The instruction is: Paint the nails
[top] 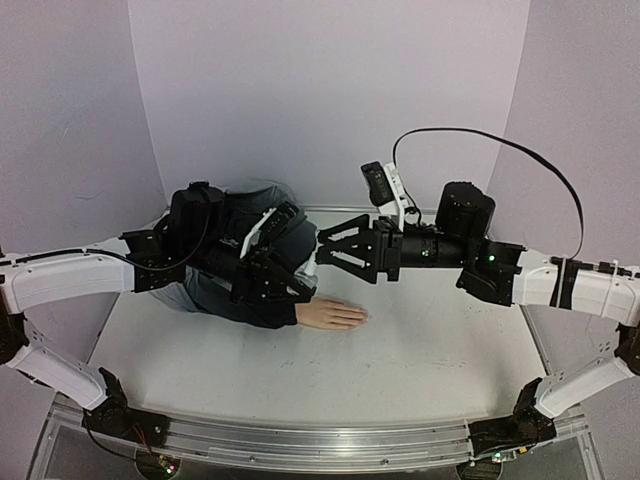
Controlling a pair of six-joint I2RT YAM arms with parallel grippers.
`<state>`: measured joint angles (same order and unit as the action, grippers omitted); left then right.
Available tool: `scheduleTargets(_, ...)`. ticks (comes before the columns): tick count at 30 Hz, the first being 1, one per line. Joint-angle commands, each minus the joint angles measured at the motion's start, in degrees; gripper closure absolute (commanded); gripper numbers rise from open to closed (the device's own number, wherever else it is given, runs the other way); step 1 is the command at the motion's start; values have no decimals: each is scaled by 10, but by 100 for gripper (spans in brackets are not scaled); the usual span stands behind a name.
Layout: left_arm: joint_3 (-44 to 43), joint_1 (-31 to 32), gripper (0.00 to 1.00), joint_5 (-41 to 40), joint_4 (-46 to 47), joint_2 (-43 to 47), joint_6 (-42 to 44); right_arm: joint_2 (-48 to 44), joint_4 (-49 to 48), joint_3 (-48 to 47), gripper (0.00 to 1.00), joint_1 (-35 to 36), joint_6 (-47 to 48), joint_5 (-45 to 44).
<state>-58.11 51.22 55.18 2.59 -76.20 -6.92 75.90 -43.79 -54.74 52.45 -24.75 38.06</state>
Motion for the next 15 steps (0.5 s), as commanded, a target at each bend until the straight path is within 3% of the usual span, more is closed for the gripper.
scheduleTargets(1,-34,3,100,44,26,-4,-9,18,-93,-9,37,1,-29,62)
scheduleTargets(15,-32,3,100,49,26,-6,-5,58,-145,-24,65,1,-60,88)
